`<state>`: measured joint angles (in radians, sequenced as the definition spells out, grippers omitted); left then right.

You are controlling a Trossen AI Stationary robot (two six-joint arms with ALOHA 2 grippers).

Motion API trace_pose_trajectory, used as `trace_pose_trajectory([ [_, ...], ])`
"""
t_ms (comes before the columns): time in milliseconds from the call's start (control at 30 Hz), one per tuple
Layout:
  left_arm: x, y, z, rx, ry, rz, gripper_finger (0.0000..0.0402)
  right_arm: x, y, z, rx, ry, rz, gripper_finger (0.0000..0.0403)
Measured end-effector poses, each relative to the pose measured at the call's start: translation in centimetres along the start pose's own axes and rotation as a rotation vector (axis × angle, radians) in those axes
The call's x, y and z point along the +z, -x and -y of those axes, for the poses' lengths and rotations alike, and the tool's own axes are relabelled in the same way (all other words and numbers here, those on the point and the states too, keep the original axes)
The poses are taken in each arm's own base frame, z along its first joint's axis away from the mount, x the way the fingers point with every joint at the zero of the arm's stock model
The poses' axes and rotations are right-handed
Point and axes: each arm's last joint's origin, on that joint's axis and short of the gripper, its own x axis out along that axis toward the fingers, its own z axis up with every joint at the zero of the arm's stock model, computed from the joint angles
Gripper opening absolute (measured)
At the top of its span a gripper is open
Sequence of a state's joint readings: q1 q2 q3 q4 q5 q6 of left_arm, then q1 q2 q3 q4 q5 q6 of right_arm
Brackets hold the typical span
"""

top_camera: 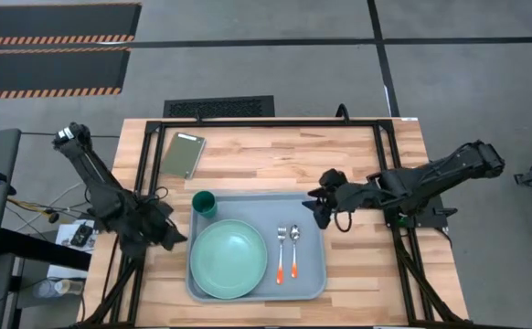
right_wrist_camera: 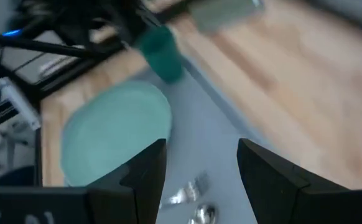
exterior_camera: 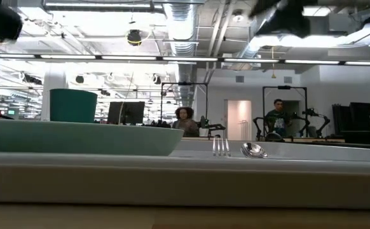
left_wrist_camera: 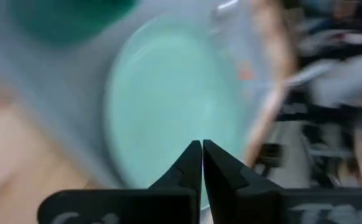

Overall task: Pick and place plate/cup/fork/spoon on tray
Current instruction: Return to Home Position

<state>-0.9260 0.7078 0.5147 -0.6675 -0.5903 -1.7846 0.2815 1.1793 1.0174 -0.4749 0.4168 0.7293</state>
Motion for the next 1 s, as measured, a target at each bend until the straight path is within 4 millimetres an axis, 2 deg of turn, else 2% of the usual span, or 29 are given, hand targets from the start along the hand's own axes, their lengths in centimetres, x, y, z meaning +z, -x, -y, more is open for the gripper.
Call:
trace_pose_trajectory([
  [67,1.1,1.6,0.7,-0.105,-0.120,0.032,0.0000,1.5,0.9,-0.7,0.028,0.122,0.043,0.0221],
  [133,2.0,3.2,1.3,-0.195,-0.272,0.036,0.0000,2.6,1.6,-0.8,0.014,0.286,0.052,0.0221],
  [200,2.9,4.6,1.4,-0.266,-0.405,0.056,0.0000,3.4,2.0,-0.7,-0.003,0.372,0.059,0.0221],
  [333,5.2,7.3,1.2,-0.368,-0.425,0.207,0.0000,4.4,2.9,-0.2,-0.027,0.467,0.065,0.0221],
  [500,7.6,10.3,-0.2,-0.478,-0.583,0.333,0.0000,6.7,5.3,2.3,0.006,0.441,0.179,0.0221],
  [600,8.8,11.6,-1.6,-0.546,-0.640,0.395,0.0000,7.4,7.1,4.3,0.117,0.398,0.311,0.0221],
  [667,9.1,12.0,-2.3,-0.586,-0.692,0.403,0.0000,7.0,8.0,5.9,0.196,0.367,0.372,0.0221],
  [733,9.1,12.1,-2.2,-0.575,-0.760,0.398,0.0000,6.1,8.5,7.4,0.241,0.319,0.433,0.0221],
  [833,9.1,12.6,-1.8,-0.696,-0.774,0.373,0.0000,4.1,8.3,9.2,0.265,0.260,0.524,0.0221],
  [1000,7.5,11.6,-0.8,-0.921,-0.919,0.358,0.0000,0.3,6.6,11.2,0.342,0.180,0.605,0.0221],
])
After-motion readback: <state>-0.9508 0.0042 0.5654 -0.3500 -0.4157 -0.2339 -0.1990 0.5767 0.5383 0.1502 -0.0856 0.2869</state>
